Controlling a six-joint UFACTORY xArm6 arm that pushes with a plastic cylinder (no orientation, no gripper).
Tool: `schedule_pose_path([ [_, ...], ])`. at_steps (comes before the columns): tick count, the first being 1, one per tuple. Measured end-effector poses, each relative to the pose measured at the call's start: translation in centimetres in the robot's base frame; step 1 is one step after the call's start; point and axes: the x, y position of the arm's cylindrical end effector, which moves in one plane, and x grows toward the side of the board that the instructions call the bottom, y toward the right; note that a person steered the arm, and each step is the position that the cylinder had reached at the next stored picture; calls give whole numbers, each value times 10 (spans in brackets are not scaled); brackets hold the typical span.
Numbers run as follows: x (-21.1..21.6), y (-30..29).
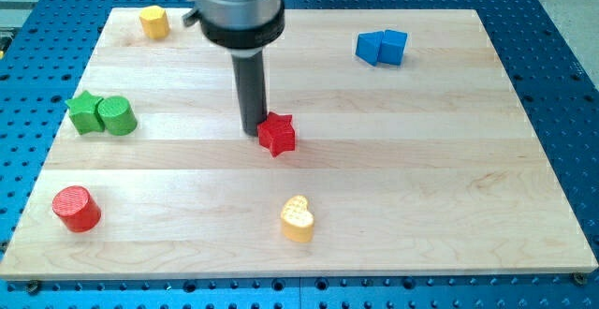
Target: Place the red star into the red circle
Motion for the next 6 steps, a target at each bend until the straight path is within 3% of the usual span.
schedule_pose_path([
  [1,-15,23],
  [2,25,58],
  [3,44,-44],
  [4,63,-53],
  [5,50,0],
  [6,92,-38],
])
